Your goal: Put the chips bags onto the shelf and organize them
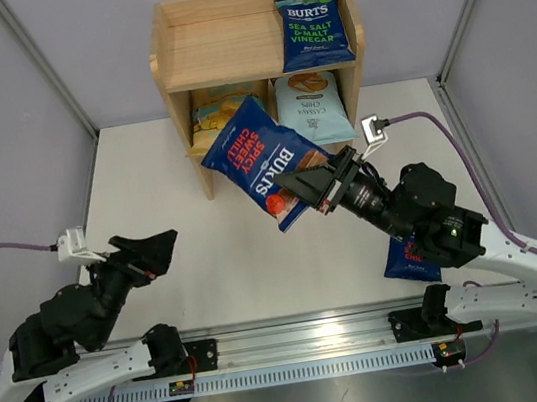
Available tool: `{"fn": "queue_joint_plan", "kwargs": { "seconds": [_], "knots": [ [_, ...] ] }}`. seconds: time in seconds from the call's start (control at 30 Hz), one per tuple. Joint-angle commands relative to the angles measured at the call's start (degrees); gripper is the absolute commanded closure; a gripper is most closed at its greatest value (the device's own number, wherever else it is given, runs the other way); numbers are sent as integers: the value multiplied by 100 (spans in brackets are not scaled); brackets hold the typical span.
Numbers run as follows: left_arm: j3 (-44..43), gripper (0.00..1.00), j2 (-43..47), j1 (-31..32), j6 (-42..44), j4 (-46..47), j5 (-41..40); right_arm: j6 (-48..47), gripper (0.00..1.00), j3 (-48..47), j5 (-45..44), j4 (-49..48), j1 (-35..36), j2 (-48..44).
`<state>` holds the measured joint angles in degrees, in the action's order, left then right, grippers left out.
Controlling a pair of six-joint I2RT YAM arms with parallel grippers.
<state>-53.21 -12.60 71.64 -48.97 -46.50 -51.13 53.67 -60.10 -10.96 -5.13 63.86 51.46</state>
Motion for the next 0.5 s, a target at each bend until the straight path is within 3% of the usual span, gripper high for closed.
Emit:
{"fn": "queue_joint_plan", "kwargs": {
  "seconds": [0.0, 0.27, 0.47],
  "knots": [
    [-409, 1, -971, 8, -35, -1247, -450, 161, 91, -809, -1056, 284, -22, 424],
    [-778, 1, -2245, 8, 1106, -1379, -380, 1031, 92, -2637, -996, 881, -1189, 1629],
    [-446, 1, -2318, 8, 1416, -1363, -196, 1322, 90, -3920, -1232, 1030, -1613, 2797]
  ]
}}
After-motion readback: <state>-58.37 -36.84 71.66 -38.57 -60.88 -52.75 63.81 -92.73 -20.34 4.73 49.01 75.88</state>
